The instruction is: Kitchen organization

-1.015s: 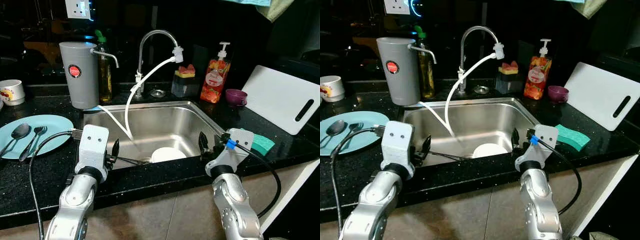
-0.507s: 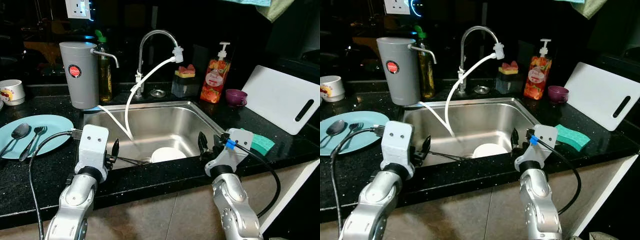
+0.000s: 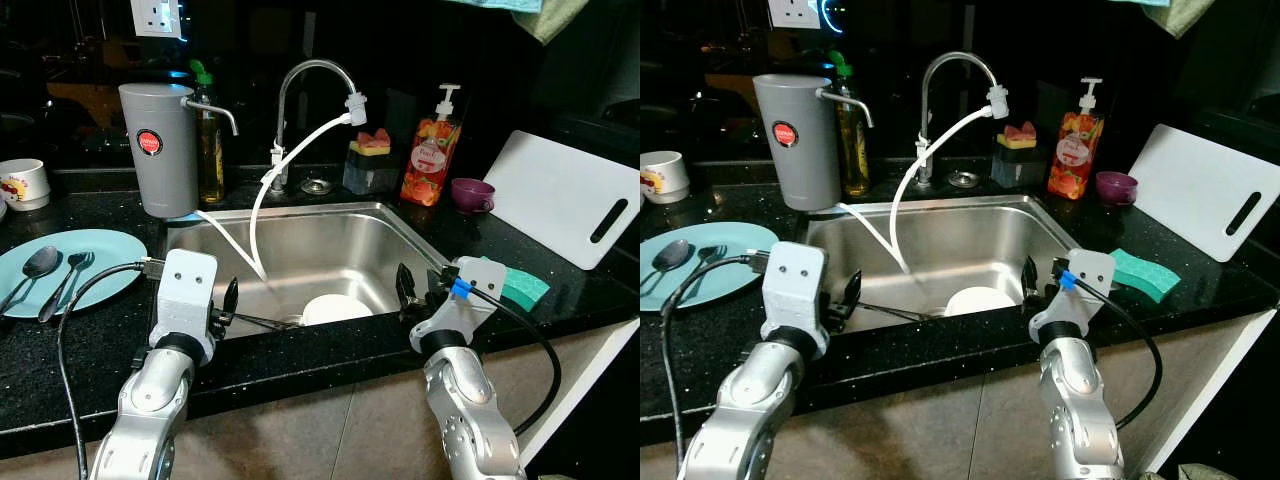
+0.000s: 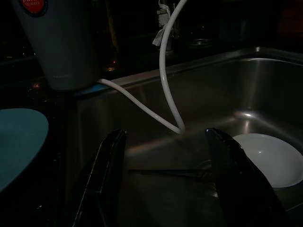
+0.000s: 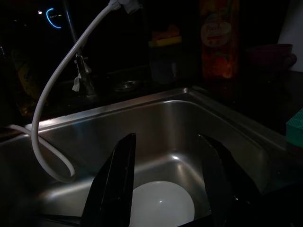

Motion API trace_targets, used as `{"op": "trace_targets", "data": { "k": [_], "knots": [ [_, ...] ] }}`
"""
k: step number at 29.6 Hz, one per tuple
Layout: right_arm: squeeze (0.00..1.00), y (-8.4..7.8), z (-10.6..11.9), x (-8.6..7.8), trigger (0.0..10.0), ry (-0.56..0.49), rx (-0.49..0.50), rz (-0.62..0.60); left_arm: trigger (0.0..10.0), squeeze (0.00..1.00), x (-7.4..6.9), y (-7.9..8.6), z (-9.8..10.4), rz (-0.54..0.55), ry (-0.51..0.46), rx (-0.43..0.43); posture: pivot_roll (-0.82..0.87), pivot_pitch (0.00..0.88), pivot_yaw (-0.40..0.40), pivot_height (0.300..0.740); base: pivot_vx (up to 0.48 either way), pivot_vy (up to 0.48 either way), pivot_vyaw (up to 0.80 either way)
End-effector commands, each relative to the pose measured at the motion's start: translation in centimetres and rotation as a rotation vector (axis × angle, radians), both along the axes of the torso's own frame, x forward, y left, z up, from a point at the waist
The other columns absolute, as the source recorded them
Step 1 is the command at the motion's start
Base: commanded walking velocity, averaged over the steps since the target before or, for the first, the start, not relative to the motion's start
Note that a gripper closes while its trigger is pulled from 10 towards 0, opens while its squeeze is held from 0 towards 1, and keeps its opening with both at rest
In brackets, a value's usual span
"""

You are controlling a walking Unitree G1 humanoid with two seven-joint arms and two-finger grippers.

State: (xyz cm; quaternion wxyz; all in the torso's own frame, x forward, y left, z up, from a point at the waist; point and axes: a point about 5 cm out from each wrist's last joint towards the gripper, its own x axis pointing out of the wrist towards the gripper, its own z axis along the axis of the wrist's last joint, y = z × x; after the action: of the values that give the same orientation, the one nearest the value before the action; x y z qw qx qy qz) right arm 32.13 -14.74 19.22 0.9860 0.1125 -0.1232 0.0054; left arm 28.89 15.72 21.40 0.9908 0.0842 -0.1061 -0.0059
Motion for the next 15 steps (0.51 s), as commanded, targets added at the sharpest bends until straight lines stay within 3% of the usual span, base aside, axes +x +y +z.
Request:
{"op": "trace_targets", "data": {
  "k": [1, 15],
  "knots": [
    [0.0, -0.03, 0.0, 0.11, 10.0, 0.006, -0.002, 0.003, 10.0, 0.0, -0.09, 0.08, -0.03, 0.006, -0.001, 0.004, 0.19, 0.031, -0.112, 0.74, 0.0, 0.0, 0.0],
    [0.0, 0.07, 0.05, 0.23, 10.0, 0.002, -0.001, 0.01, 10.0, 0.0, -0.08, 0.08, -0.06, 0.009, -0.001, 0.007, 0.2, 0.028, -0.114, 0.74, 0.0, 0.0, 0.0]
  ]
}}
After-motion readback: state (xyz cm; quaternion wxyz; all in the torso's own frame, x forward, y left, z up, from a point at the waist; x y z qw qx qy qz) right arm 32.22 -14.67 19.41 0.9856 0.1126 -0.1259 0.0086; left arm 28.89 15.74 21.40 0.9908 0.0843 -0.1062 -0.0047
